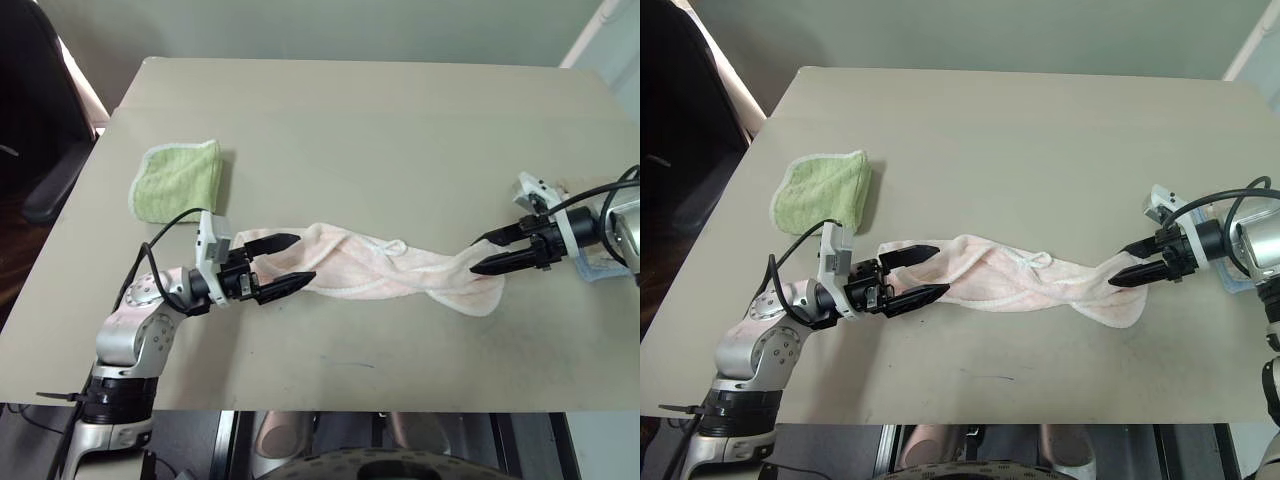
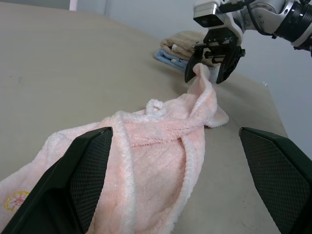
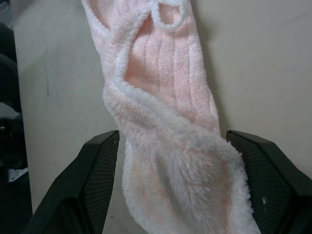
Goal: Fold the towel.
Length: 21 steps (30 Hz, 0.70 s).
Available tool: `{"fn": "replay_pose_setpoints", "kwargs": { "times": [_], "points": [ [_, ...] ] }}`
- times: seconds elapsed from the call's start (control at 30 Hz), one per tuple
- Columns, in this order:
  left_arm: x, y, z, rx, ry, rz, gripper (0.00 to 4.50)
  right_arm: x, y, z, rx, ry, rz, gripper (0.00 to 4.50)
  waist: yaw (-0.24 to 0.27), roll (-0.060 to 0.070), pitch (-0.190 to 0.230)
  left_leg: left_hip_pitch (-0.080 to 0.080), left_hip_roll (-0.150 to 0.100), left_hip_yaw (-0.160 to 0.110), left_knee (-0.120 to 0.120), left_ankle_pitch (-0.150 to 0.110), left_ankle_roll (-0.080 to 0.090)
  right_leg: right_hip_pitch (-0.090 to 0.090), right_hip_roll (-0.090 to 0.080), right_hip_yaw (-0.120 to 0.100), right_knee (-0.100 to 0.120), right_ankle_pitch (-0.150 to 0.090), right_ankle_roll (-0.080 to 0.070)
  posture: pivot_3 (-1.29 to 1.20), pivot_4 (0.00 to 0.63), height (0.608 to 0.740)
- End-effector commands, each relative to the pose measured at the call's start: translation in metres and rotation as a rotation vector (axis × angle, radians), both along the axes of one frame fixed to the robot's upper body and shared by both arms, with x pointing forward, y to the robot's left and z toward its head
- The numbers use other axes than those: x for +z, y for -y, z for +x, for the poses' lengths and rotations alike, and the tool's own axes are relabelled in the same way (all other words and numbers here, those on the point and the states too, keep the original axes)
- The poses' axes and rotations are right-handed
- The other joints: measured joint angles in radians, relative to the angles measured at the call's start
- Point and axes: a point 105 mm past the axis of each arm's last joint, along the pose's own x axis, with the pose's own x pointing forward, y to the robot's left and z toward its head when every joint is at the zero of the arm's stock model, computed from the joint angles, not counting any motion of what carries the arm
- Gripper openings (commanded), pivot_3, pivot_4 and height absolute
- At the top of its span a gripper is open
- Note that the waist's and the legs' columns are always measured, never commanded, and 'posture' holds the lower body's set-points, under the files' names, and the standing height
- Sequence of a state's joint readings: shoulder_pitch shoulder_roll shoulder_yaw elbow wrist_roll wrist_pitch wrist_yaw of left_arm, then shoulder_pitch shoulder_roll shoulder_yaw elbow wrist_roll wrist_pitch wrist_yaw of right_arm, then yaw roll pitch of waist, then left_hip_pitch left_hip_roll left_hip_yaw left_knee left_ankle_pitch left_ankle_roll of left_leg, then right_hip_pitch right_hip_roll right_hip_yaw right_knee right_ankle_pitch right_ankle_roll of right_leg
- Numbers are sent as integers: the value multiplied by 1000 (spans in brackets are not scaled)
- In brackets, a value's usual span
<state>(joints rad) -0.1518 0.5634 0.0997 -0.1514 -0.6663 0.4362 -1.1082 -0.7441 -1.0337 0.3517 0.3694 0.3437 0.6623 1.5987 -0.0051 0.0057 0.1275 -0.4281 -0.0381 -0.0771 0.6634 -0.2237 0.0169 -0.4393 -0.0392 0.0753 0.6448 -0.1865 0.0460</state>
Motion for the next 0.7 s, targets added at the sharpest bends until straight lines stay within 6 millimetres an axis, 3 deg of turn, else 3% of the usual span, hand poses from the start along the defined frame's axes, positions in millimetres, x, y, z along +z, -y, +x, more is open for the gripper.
{"fn": "replay_pose_setpoints", "kwargs": {
  "times": [0.03, 0.3, 0.7],
  "points": [
    [2, 0, -2, -12, 28, 0, 4500, 12, -1, -11, 43, 14, 7, 3697, 0, 0, 0, 0, 0, 0, 0, 0, 0, 0, 0, 0, 0, 0, 0, 0, 150, 728],
    [-3, 4, -5, -33, 20, -6, 4500, 10, -1, -25, 84, -8, -16, 3697, 2, 0, 0, 0, 0, 0, 1, 0, 0, 0, 0, 0, 0, -1, 1, 0, 150, 728],
    [-2, 10, -4, -37, 24, -20, 4500, -5, 4, -21, 155, 122, -60, 3697, 2, -1, 0, 0, 0, 0, 1, -1, 2, 1, 0, 0, 0, -1, 1, 0, 150, 728]
  ]
}}
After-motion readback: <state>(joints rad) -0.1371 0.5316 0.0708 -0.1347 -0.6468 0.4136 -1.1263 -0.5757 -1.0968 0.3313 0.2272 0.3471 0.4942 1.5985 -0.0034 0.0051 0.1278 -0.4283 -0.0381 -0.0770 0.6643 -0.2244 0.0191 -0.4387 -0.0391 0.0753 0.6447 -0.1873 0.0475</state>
